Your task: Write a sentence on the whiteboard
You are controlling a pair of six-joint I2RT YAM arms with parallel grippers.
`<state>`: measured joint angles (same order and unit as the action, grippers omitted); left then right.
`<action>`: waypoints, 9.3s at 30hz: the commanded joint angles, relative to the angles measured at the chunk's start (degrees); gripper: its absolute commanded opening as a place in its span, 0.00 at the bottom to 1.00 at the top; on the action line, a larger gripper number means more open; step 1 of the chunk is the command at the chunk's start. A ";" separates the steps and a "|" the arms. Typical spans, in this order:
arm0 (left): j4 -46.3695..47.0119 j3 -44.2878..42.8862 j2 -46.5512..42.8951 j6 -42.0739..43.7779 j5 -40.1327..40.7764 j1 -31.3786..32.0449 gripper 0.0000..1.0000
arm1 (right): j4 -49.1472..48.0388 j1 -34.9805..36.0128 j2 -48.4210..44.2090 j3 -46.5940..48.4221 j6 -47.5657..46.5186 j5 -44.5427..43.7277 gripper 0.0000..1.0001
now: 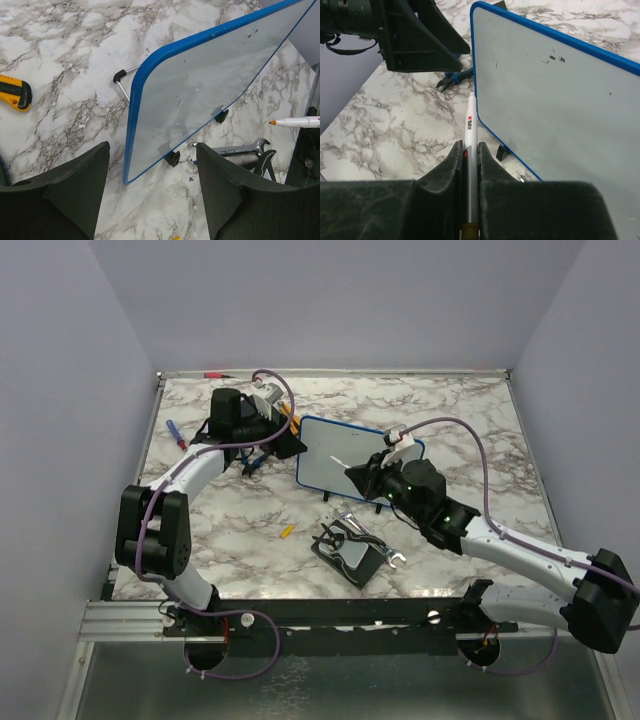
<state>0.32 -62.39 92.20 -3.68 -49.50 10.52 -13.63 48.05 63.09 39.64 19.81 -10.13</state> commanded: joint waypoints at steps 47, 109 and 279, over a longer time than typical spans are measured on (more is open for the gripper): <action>0.99 -0.86 5.20 1.75 1.77 1.72 0.24 | -15.31 0.38 25.56 16.23 -8.34 -6.52 0.00; 0.56 -0.80 3.62 1.93 2.56 1.76 0.20 | -16.36 4.51 24.91 12.12 -7.27 -13.50 0.00; -0.23 -1.15 3.77 2.80 4.14 1.81 0.13 | -15.62 5.21 22.53 7.36 -5.87 -21.49 0.00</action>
<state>0.25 -62.41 97.71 -1.96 -45.58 11.77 -29.67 52.90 84.33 46.74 14.50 -29.17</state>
